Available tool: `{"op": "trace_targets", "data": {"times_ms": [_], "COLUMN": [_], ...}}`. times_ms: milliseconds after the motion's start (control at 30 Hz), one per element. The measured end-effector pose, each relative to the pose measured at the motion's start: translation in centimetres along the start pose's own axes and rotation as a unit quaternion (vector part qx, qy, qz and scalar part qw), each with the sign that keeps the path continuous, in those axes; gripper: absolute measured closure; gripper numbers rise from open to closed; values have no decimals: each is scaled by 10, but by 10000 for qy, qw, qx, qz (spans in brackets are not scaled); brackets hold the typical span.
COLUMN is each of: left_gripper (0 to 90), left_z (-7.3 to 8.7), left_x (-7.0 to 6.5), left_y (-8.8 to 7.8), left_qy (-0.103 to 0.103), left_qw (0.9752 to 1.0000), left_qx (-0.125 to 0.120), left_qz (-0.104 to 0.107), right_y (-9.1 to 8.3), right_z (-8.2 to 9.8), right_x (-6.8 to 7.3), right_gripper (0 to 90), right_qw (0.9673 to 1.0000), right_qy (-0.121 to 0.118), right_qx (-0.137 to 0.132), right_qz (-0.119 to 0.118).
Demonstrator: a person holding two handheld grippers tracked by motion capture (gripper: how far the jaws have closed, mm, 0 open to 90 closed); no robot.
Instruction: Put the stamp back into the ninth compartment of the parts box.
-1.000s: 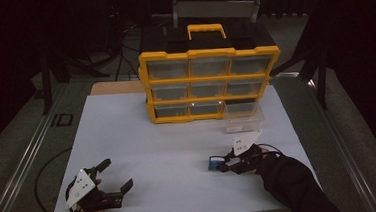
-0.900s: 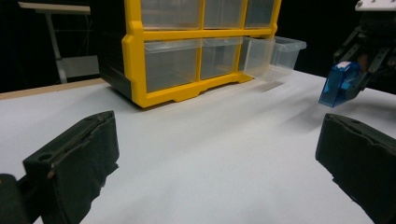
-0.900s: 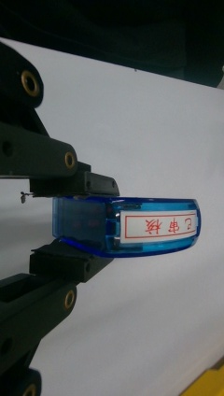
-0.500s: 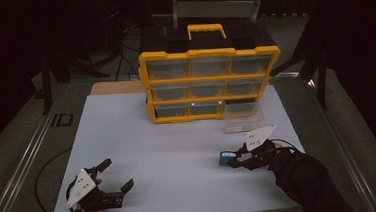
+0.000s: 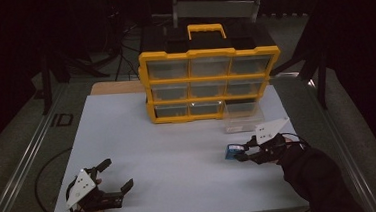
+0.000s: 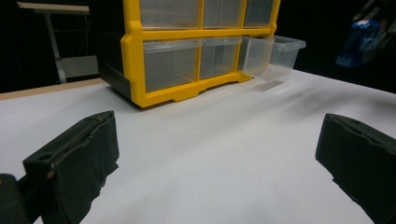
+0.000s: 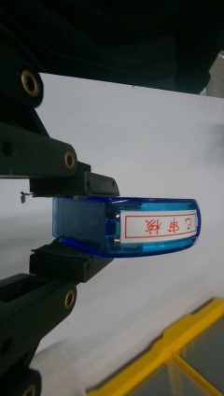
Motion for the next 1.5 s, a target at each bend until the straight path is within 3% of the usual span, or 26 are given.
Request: {"op": "trace_targets", "data": {"times_ms": [333,633,1067,1500], "left_gripper": [1,1,1,1], "left_z": [0,0,0,0], "left_x": [0,0,0,1], "left_y": [0,0,0,0], "left_qy": [5,4,-8,-7], "left_qw": [10000,10000,10000,10000], "left_qx": [4,-3,-3,2], "left_qz": [0,5,10,19], "right_y": [-28,-40,-64,-73], "right_z": [-13,-24,-38,-39], "right_x": [-8,-13,-36,-56], "right_gripper": [697,696,697,697], "right_qw": [9998,9995,9984,9971], "right_qy": [-35,-129,-120,-3], "right_qx": [-30,-41,-51,-103], "right_qz": [199,279,544,750]}}
Point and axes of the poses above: each handheld gripper's, and its own axes: y roughly forward along the jaws, z roughly out of its underside, x roughly to its left, the point moved 3 cm from there along y, roughly forward along the jaws, and after that the axes turned 8 degrees about -y, right-handed, at the moved point
